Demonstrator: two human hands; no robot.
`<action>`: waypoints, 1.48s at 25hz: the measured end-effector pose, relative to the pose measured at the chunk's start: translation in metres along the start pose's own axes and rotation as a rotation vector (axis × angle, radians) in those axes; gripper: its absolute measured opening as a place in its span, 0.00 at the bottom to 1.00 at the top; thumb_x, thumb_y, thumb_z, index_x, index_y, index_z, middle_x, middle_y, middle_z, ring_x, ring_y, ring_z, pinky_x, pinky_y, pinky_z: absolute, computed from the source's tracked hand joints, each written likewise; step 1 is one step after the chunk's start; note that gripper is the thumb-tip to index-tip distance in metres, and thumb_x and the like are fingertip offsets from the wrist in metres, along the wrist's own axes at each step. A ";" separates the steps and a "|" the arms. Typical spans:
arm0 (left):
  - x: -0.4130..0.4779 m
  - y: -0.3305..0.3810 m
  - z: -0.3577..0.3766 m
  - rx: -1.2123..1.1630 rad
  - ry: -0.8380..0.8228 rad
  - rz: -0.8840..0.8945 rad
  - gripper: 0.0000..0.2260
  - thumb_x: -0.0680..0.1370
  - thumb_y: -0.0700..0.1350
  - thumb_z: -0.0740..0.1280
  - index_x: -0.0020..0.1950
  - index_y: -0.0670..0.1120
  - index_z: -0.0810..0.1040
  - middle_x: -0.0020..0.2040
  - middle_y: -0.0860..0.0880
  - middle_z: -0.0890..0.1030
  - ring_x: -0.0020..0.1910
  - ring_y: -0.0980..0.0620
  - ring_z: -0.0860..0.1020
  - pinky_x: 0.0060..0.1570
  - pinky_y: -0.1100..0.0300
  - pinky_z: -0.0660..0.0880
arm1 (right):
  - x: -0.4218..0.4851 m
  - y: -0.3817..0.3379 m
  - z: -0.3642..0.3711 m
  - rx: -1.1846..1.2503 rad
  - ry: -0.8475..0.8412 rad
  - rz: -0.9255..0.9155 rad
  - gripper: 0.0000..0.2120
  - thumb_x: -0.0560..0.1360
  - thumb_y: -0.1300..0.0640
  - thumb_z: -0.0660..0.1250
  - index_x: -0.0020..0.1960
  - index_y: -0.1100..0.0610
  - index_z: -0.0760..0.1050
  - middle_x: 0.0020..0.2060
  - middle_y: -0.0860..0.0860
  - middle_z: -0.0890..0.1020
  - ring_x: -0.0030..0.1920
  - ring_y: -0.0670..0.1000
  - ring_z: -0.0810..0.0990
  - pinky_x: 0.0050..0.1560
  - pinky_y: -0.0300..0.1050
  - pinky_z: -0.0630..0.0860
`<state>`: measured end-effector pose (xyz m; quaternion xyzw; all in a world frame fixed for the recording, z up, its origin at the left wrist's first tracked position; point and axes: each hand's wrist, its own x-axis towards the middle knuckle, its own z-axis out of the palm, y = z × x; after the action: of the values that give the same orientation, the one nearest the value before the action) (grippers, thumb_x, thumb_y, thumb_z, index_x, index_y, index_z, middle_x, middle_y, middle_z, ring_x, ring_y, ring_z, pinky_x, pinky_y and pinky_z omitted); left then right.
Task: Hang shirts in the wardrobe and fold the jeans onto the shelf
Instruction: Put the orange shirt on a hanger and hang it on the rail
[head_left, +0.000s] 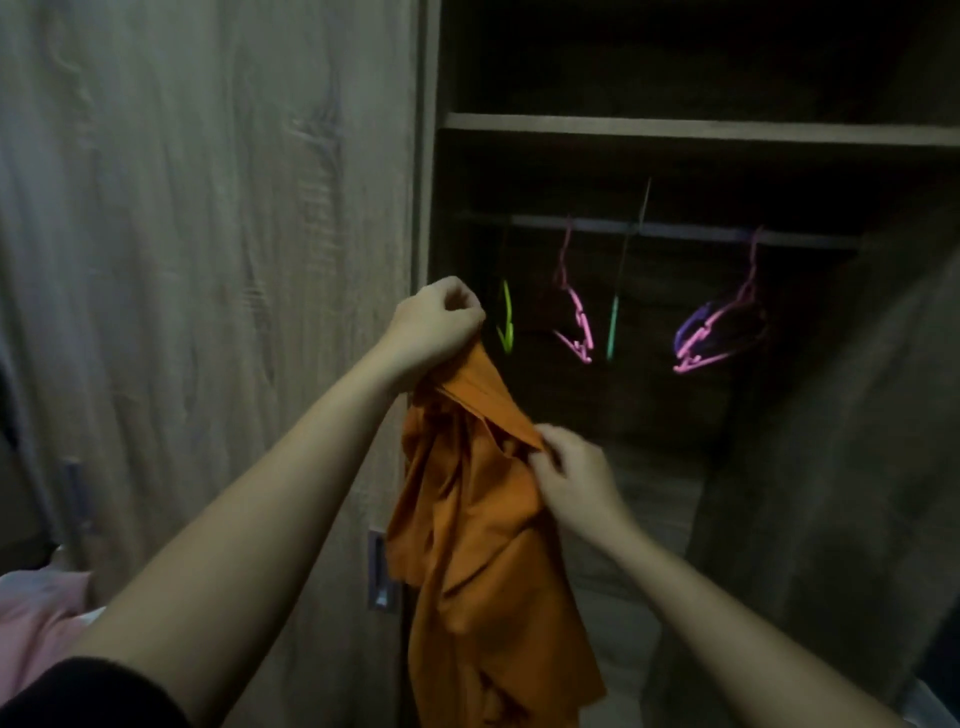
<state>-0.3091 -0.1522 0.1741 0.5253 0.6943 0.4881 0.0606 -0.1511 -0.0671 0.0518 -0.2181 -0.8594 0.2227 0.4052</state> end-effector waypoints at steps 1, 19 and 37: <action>0.000 -0.007 0.000 -0.029 -0.115 0.014 0.07 0.77 0.51 0.64 0.52 0.52 0.77 0.49 0.53 0.76 0.51 0.53 0.75 0.46 0.59 0.72 | 0.006 0.007 -0.014 -0.043 0.057 0.038 0.11 0.77 0.62 0.60 0.55 0.56 0.79 0.49 0.53 0.81 0.50 0.50 0.79 0.52 0.42 0.73; 0.004 -0.066 0.030 0.023 -0.209 0.170 0.12 0.74 0.30 0.63 0.47 0.47 0.76 0.53 0.50 0.79 0.53 0.54 0.78 0.46 0.58 0.78 | 0.043 0.058 -0.157 -0.163 -0.410 0.130 0.23 0.71 0.70 0.66 0.33 0.41 0.80 0.56 0.45 0.69 0.61 0.44 0.68 0.58 0.38 0.70; 0.098 -0.024 0.078 -0.094 0.320 0.006 0.22 0.77 0.49 0.63 0.70 0.49 0.66 0.71 0.43 0.65 0.66 0.45 0.69 0.61 0.51 0.71 | 0.095 0.028 -0.137 -0.196 -0.359 0.084 0.27 0.69 0.72 0.57 0.64 0.56 0.74 0.64 0.51 0.74 0.66 0.46 0.69 0.58 0.34 0.64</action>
<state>-0.3217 -0.0263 0.1581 0.4396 0.6698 0.5978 -0.0274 -0.0920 0.0368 0.1712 -0.2491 -0.9256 0.1900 0.2126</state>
